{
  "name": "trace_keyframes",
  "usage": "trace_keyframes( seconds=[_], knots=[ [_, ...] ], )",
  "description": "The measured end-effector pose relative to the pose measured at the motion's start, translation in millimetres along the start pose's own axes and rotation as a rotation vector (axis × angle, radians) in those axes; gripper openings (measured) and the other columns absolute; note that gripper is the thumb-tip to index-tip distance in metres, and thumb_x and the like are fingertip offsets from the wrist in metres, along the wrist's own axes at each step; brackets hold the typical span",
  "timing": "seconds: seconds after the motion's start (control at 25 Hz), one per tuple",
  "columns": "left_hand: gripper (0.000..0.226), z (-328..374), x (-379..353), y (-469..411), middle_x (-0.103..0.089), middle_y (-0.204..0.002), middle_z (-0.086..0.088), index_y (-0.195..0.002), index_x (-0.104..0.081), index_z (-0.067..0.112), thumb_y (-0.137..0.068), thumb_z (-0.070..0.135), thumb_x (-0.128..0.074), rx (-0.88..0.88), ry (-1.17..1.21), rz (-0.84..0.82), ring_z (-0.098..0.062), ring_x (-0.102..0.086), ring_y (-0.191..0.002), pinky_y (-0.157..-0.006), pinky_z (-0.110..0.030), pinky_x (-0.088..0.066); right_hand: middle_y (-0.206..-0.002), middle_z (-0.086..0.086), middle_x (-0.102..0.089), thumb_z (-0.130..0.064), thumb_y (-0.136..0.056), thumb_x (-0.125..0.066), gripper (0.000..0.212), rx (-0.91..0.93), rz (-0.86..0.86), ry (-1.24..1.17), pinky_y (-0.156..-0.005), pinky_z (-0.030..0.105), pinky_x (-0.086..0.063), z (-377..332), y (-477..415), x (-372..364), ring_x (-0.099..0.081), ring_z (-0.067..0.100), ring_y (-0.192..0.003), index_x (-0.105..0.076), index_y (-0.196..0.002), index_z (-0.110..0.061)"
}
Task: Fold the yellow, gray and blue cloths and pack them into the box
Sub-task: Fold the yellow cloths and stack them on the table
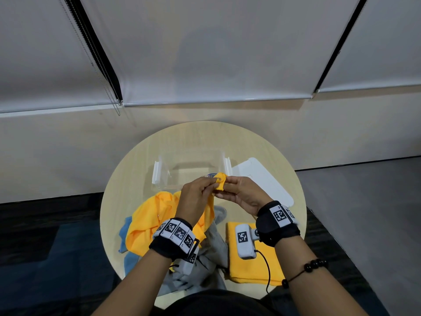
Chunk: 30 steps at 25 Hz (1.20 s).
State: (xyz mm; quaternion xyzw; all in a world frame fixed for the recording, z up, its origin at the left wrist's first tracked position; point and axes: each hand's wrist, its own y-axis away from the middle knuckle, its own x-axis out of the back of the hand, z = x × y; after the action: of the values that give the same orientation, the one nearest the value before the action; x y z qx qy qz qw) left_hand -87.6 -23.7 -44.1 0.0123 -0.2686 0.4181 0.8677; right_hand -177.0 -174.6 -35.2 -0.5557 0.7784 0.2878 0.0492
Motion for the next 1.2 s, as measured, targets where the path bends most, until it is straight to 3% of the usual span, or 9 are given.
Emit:
trace_keyframes(
  seconds=[0.2,0.32,0.4,0.52,0.64,0.76,0.84,1.0,1.2],
  knots=[
    [0.039,-2,2,3,-0.069,-0.126,0.000,-0.132,-0.066,0.023,-0.099,0.004,-0.056,-0.053,-0.143,-0.114,-0.013,-0.065,-0.114,-0.098,-0.026,-0.051,-0.112,0.023,-0.073,-0.007,-0.095,-0.065,0.023,0.015,0.022,0.021,-0.084,0.028,-0.060,-1,-1,-1,-0.074,0.030,-0.099,-0.070,-0.117,0.002],
    [0.042,-3,3,4,-0.067,-0.130,0.004,-0.139,-0.060,0.027,-0.098,0.016,-0.060,-0.101,-0.259,-0.136,-0.014,-0.065,-0.115,-0.097,-0.032,-0.052,-0.111,0.022,-0.074,-0.011,-0.094,-0.068,0.020,0.026,0.050,0.030,-0.086,0.031,-0.060,-2,0,-2,-0.074,0.029,-0.101,-0.073,-0.111,-0.001],
    [0.039,1,3,3,-0.071,-0.123,0.005,-0.133,-0.064,0.028,-0.097,0.015,-0.061,-0.108,-0.256,-0.058,-0.015,-0.067,-0.109,-0.092,-0.035,-0.054,-0.112,0.024,-0.073,-0.012,-0.094,-0.068,0.020,0.024,0.048,0.051,-0.090,0.034,-0.060,-3,0,-3,-0.073,0.032,-0.103,-0.072,-0.111,-0.001],
    [0.029,10,4,2,-0.074,-0.113,0.002,-0.124,-0.069,0.020,-0.100,0.011,-0.055,-0.047,-0.168,0.106,-0.017,-0.069,-0.102,-0.088,-0.025,-0.052,-0.114,0.022,-0.073,-0.017,-0.096,-0.067,0.027,0.007,0.031,0.182,-0.090,0.036,-0.059,-10,2,3,-0.072,0.034,-0.102,-0.069,-0.117,-0.001],
    [0.021,27,19,0,-0.068,-0.095,0.005,-0.114,-0.063,0.020,-0.104,0.013,-0.047,-0.023,-0.003,0.152,-0.011,-0.063,-0.088,-0.075,-0.024,-0.047,-0.116,0.020,-0.071,-0.023,-0.097,-0.066,0.029,0.024,0.201,0.307,-0.090,0.038,-0.057,-14,1,13,-0.070,0.024,-0.094,-0.065,-0.118,-0.002],
    [0.014,54,41,-8,-0.058,-0.084,0.003,-0.100,-0.056,0.016,-0.101,0.015,-0.042,-0.056,0.243,0.177,-0.010,-0.053,-0.079,-0.072,-0.023,-0.043,-0.125,0.012,-0.068,-0.038,-0.098,-0.064,0.041,0.069,0.228,0.377,-0.100,0.044,-0.053,-12,0,9,-0.065,0.025,-0.111,-0.057,-0.131,-0.016],
    [0.014,72,58,-15,-0.051,-0.081,-0.002,-0.093,-0.053,0.007,-0.099,0.011,-0.041,-0.077,0.399,0.199,-0.014,-0.048,-0.077,-0.070,-0.023,-0.041,-0.125,0.008,-0.068,-0.040,-0.097,-0.064,0.040,0.160,0.126,0.333,-0.104,0.044,-0.051,-10,2,-1,-0.063,0.025,-0.118,-0.057,-0.132,-0.021],
    [0.018,88,91,-23,-0.050,-0.077,0.004,-0.089,-0.053,0.008,-0.101,0.006,-0.040,-0.082,0.495,0.307,-0.008,-0.045,-0.072,-0.066,-0.018,-0.041,-0.100,0.006,-0.068,-0.023,-0.093,-0.063,0.010,0.427,0.077,0.077,-0.093,0.041,-0.049,-35,13,-19,-0.063,0.020,-0.094,-0.061,-0.098,-0.014],
    [0.018,95,120,-30,-0.065,-0.100,0.004,-0.104,-0.060,0.018,-0.105,0.010,-0.044,-0.088,0.388,0.409,-0.011,-0.058,-0.094,-0.085,-0.029,-0.048,-0.083,0.005,-0.063,-0.016,-0.095,-0.062,0.005,0.648,0.178,0.068,-0.080,0.041,-0.047,-91,39,-41,-0.054,0.020,-0.078,-0.057,-0.097,-0.017]
  ],
)
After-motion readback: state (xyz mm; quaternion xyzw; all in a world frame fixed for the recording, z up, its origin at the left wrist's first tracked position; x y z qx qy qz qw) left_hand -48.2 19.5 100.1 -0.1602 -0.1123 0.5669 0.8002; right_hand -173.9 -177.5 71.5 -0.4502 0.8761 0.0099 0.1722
